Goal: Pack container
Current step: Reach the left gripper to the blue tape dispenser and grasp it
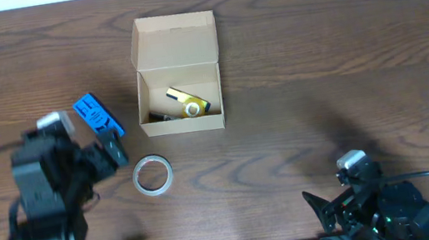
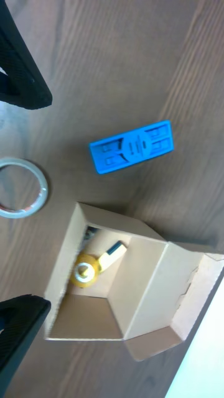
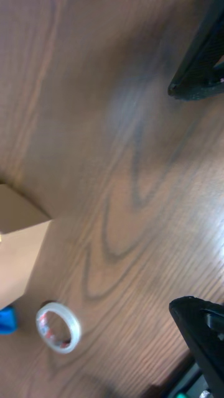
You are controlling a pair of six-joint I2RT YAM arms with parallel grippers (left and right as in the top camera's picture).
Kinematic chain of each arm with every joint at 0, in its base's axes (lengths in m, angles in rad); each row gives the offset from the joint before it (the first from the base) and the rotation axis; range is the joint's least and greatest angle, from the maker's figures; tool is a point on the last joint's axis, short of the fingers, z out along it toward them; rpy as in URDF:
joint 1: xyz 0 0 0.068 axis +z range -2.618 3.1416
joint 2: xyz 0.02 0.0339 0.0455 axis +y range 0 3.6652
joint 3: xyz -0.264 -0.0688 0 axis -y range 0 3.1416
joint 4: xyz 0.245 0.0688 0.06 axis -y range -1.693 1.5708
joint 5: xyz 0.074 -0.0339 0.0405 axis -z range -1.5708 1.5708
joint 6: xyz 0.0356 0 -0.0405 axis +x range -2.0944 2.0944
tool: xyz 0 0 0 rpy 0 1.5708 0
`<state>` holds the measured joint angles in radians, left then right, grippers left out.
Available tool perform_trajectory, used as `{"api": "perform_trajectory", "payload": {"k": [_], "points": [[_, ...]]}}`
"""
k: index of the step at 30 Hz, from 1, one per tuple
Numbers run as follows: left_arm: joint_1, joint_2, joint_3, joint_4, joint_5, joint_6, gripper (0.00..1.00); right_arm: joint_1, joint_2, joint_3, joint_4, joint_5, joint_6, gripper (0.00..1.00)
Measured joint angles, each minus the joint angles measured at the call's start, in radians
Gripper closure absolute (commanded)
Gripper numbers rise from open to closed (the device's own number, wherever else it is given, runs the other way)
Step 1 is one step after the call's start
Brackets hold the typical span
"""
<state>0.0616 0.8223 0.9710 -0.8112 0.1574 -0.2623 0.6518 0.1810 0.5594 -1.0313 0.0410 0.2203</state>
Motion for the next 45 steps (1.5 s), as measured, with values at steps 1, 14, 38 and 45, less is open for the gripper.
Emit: {"api": "perform_trajectory", "payload": {"k": [1,14,38,45], "points": [[0.0,0.039,0.016,0.001,0.0,0.0,0.05,0.0,0.0,0.0,-0.01,0.0,0.0,0.01],[0.036,0.462,0.081,0.09,-0.034,-0.185,0.04,0.0,0.0,0.0,-0.046,0.001,0.0,0.01],[0.145,1.081,0.533,-0.113,-0.042,-0.237,0.04,0.0,0.0,0.0,-0.047,0.0,0.0,0.01],[0.145,1.14,0.533,-0.098,-0.042,-0.208,0.04,0.0,0.0,0.0,-0.047,0.0,0.0,0.01]]}}
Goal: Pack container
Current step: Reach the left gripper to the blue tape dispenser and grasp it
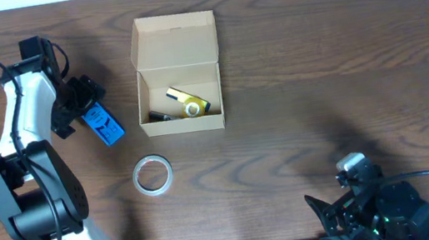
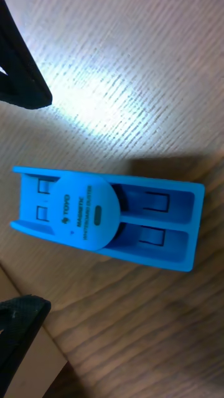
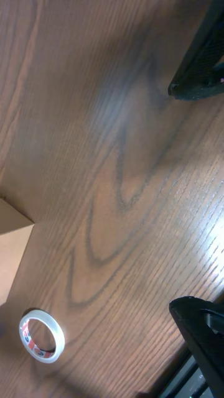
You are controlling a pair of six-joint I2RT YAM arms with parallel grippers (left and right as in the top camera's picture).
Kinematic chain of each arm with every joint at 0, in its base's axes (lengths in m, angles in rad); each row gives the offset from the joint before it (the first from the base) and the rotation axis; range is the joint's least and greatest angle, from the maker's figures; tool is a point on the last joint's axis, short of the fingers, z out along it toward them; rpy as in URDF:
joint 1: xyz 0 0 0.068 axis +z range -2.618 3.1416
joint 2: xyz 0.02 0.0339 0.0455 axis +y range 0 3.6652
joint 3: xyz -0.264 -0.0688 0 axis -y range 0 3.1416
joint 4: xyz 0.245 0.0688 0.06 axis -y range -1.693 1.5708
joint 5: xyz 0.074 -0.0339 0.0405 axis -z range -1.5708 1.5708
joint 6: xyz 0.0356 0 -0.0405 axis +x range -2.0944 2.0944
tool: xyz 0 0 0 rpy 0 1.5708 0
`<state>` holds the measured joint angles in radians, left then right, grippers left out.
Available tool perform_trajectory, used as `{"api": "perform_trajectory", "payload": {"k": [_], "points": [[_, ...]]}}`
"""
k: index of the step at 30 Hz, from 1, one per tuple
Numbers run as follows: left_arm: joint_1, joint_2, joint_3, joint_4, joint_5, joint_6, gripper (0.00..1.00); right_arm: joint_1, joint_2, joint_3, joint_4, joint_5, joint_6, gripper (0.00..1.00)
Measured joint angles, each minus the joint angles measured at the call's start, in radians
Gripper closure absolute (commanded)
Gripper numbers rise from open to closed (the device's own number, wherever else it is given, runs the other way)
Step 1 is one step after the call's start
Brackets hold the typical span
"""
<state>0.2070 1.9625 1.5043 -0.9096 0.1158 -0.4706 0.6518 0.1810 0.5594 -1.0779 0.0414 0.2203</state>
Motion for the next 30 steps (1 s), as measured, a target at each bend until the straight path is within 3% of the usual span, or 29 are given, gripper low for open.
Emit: {"api": "perform_trajectory", "payload": {"k": [19,22,24,28,30], "points": [[0.0,0.121,0.0,0.072,0.0,0.064,0.04,0.0,0.0,0.0,0.0,0.0,0.0,0.01],[0.0,0.143,0.0,0.073,0.0,0.066,0.0,0.0,0.0,0.0,0.0,0.0,0.0,0.01],[0.0,0.164,0.0,0.072,-0.003,0.069,0.12,0.0,0.0,0.0,0.0,0.0,0.0,0.01],[0.001,0.169,0.005,0.069,-0.015,0.075,0.25,0.0,0.0,0.0,0.0,0.0,0.0,0.01],[0.001,0.17,0.006,0.07,-0.015,0.079,0.4,0.0,0.0,0.0,-0.001,0.0,0.0,0.01]]}}
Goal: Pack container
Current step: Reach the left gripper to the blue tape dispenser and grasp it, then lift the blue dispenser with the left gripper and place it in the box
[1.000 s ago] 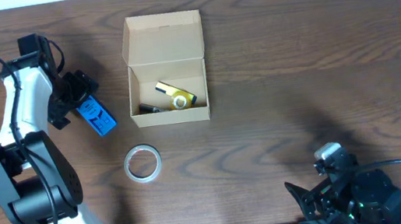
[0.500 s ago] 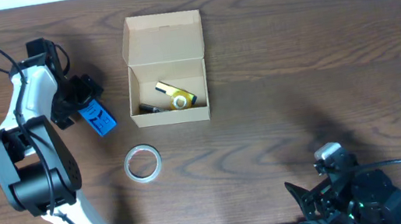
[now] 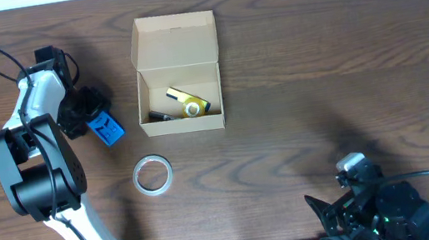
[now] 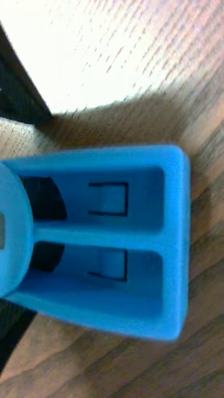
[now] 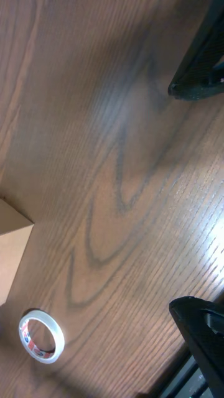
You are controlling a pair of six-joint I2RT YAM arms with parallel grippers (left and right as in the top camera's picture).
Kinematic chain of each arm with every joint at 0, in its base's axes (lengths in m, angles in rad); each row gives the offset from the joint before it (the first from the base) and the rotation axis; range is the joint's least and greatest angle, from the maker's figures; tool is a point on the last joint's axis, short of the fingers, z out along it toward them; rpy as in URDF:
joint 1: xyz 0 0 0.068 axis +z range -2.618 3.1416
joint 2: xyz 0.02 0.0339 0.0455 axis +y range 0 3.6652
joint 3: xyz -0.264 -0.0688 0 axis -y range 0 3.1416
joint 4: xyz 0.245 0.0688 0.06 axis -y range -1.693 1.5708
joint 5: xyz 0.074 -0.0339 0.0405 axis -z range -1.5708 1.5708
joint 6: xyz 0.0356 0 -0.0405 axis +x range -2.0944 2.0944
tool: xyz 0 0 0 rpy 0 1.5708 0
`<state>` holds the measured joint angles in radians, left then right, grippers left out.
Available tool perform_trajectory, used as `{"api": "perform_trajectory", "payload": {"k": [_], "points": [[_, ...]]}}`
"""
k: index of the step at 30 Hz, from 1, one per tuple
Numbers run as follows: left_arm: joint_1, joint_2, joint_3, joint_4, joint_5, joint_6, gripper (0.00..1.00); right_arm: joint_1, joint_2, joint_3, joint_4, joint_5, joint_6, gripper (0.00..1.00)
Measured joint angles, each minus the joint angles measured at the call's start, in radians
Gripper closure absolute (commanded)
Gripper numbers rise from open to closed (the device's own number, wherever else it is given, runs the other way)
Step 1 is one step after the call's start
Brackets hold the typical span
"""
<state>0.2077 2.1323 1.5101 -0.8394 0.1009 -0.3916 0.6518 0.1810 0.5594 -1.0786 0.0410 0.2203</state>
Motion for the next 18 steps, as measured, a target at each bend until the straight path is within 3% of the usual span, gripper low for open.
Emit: {"api": "perform_trajectory", "payload": {"k": [2,11,18], "points": [[0.0,0.0,0.0,0.001,0.0,0.004,0.49,0.0,0.0,0.0,0.0,0.0,0.0,0.01],[0.0,0.006,0.024,-0.056,0.028,0.0,0.64,0.0,0.0,0.0,0.0,0.0,0.0,0.01],[0.0,0.008,0.188,-0.228,0.068,0.053,0.6,0.0,0.0,0.0,0.0,0.0,0.0,0.01]]}}
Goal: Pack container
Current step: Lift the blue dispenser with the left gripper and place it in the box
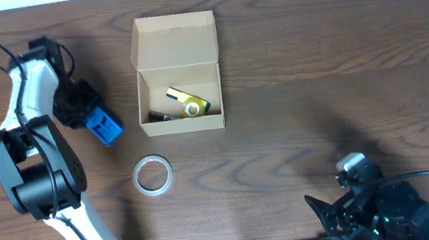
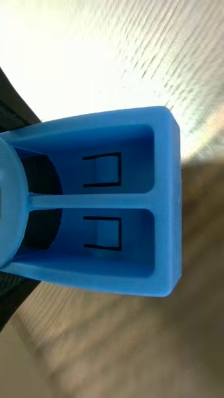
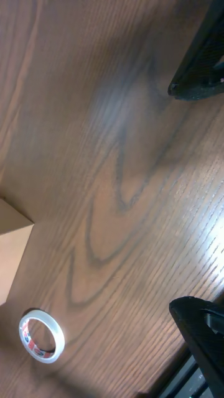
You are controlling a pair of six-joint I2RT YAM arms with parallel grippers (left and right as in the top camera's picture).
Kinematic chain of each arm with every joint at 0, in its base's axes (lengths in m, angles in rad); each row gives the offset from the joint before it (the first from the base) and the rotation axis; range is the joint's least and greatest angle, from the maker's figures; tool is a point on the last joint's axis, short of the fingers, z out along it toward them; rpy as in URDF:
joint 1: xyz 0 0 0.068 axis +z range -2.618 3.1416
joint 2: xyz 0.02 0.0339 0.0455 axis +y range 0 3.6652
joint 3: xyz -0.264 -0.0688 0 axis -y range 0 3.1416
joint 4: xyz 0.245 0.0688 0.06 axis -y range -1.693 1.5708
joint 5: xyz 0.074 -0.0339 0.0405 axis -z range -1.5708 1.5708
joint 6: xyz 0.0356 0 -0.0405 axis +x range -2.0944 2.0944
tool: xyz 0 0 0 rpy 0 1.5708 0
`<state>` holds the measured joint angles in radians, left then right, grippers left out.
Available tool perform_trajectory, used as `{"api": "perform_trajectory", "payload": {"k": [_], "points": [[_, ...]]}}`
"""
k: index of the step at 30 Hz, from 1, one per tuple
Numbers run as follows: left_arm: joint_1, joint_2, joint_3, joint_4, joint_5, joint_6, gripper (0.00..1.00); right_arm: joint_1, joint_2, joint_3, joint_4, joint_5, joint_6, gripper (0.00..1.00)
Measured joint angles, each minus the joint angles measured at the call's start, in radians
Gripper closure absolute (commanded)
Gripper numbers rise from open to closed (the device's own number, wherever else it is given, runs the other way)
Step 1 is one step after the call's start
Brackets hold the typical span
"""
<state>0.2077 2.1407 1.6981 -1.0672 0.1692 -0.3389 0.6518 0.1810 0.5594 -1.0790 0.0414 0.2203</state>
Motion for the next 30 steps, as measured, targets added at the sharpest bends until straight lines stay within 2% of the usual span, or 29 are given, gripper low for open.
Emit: {"api": "perform_trajectory", "payload": {"k": [12,20,24,27,30], "points": [[-0.035,-0.053,0.327,-0.257,0.155,0.298,0.59,0.0,0.0,0.0,0.0,0.0,0.0,0.01],[-0.233,-0.08,0.402,-0.299,0.175,0.57,0.6,0.0,0.0,0.0,-0.001,0.0,0.0,0.01],[-0.369,-0.08,0.402,-0.284,0.125,0.679,0.63,0.0,0.0,0.0,0.0,0.0,0.0,0.01],[-0.476,-0.08,0.402,-0.267,0.029,0.746,0.72,0.0,0.0,0.0,0.0,0.0,0.0,0.01],[-0.548,-0.08,0.402,-0.257,-0.055,0.801,0.73,0.0,0.0,0.0,-0.001,0.0,0.0,0.01]]}}
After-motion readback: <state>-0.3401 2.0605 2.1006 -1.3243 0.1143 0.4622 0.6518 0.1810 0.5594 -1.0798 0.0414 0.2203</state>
